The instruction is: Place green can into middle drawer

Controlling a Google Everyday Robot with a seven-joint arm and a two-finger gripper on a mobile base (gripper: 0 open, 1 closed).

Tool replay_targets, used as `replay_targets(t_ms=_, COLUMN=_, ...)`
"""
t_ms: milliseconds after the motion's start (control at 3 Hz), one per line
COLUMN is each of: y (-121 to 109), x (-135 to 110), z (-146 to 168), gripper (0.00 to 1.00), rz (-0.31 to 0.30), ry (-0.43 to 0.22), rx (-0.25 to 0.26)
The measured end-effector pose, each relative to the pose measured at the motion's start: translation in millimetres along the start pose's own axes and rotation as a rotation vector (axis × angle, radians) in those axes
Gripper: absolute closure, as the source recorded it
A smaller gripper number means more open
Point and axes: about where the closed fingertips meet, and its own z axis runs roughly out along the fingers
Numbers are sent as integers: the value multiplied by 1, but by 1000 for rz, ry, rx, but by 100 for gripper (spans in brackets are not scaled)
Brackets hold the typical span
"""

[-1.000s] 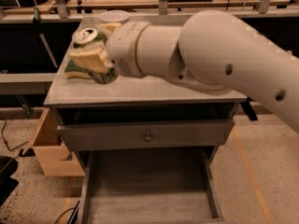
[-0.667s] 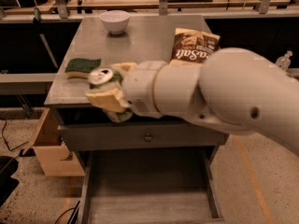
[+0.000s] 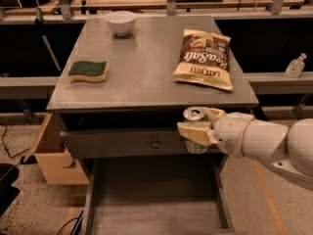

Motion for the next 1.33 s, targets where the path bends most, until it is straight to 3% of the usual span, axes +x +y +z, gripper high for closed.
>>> replay_targets(t_ms=333, y=1, x=0, z=1, gripper=100, rz=0, ry=0, rx=-1)
replay_targets(t_ms=667, y=22, x=43, z=20, gripper=100, rz=19, ry=-13, rx=-54)
replay_targets(t_ms=1000, y=56, x=117, z=51, gripper=100, rz=45, ry=-12, rx=-163)
replay_targets(t_ms=1333, y=74, x=162, z=80, gripper=100, rz=44, ry=-37, rx=-273)
